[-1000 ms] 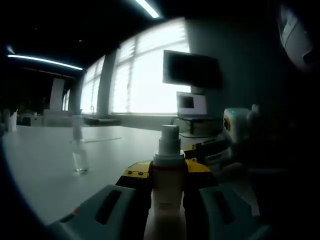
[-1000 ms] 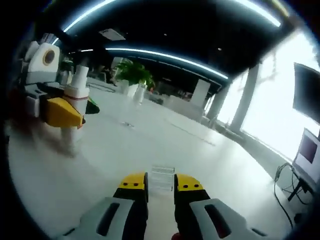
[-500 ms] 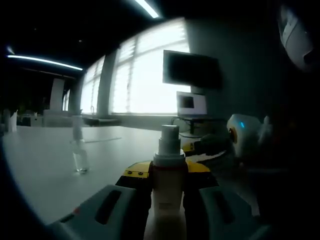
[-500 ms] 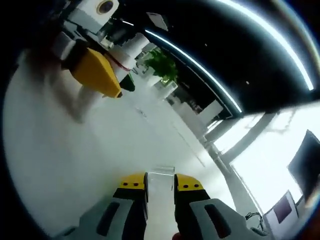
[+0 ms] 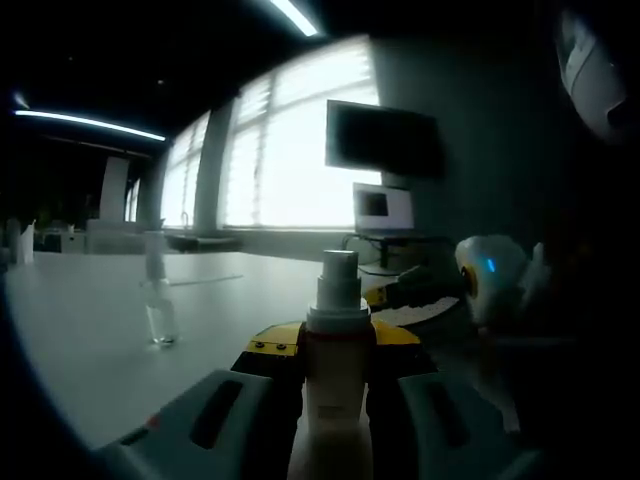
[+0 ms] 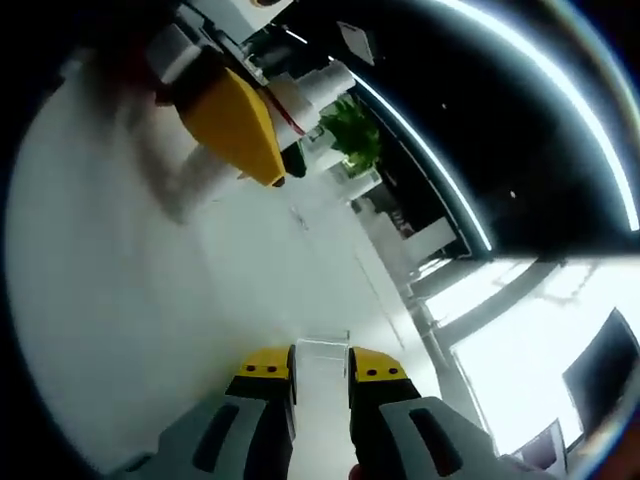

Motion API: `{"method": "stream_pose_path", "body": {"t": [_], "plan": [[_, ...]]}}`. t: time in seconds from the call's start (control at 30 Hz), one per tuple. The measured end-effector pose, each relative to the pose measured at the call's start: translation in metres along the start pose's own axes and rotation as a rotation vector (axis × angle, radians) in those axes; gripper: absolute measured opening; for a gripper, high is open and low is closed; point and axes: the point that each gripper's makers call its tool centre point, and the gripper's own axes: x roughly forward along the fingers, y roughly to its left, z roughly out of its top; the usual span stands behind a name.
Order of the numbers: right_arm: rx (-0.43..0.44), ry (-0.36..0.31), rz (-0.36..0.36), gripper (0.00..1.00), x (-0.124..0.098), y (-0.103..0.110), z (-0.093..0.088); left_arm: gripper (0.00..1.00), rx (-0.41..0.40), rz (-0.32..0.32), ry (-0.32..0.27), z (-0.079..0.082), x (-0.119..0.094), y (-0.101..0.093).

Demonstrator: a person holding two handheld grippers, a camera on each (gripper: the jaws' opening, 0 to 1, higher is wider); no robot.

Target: Clamp pump bottle remove cover press pump head put on cover

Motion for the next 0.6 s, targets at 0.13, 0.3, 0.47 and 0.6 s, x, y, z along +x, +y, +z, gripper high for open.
{"method": "stream_pose_path", "body": {"t": [0.13,0.3,0.47,0.6], "plan": [[0.015,-0.009,0.007,0.16,-0.0002,0.0007,0.0001,0.14,-0.001,0.0,0.0,0.0002,-0.0001,0.0001],[0.019,-0.021,0.008,0.16,0.0001,0.0015,0.0013,0.14,0.0,0.0,0.0,0.0005,-0.0001,0.0004],[0.066,-0.037,0.012,0.2,-0.0006,0.0005,0.0039,0.14,0.0,0.001,0.0,0.001,-0.0004,0.0004],[0.105,-0.053,0.026,0.23,-0.0022,0.0013,0.0062,0.14,0.0,0.001,0.0,0.0009,-0.0003,0.0003]]}}
